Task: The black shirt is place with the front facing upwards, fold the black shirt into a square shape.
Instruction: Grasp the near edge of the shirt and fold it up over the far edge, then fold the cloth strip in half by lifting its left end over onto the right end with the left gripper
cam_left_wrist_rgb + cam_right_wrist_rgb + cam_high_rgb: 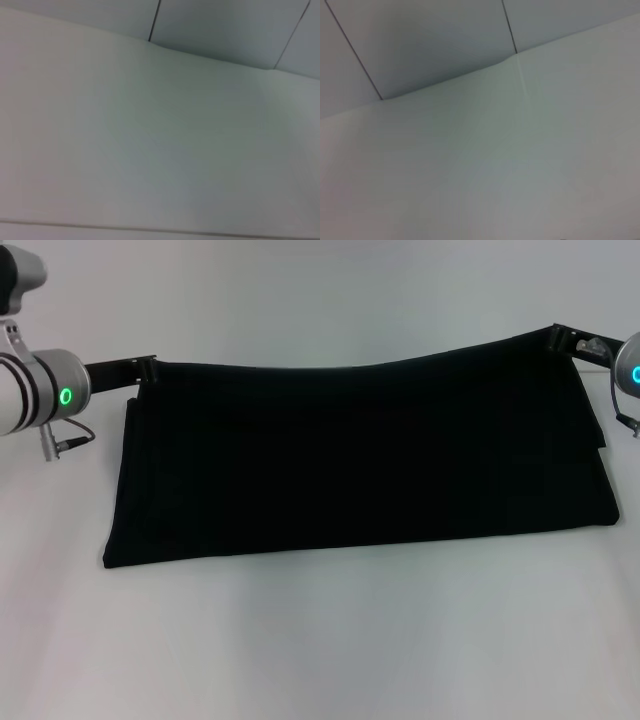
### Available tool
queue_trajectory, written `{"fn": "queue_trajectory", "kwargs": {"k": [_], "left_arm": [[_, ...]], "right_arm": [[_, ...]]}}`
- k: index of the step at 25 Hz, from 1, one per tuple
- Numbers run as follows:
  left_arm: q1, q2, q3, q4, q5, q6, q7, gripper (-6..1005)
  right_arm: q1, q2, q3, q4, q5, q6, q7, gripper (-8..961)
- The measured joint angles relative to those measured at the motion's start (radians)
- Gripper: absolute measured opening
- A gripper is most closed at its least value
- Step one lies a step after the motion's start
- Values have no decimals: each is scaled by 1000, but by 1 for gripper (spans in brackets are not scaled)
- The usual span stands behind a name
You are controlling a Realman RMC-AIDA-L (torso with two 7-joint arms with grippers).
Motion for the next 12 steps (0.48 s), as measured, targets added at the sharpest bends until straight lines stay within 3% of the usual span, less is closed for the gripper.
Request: {"fn": "queue_trajectory", "kwargs": {"k": [7,10,12], "left_arm": [[-33,13,45,-46,13,-3,-25,42],[-47,22,22,-63,7,-1,-42,124],[-23,14,13,-21,6,19,-68,179]], "right_arm": [[17,-22,-36,7,-7,-27,1,73],[16,-36,-32,-6,-4,-51,9,167],[-6,-44,-19,-62,0,-115,23,230]]}}
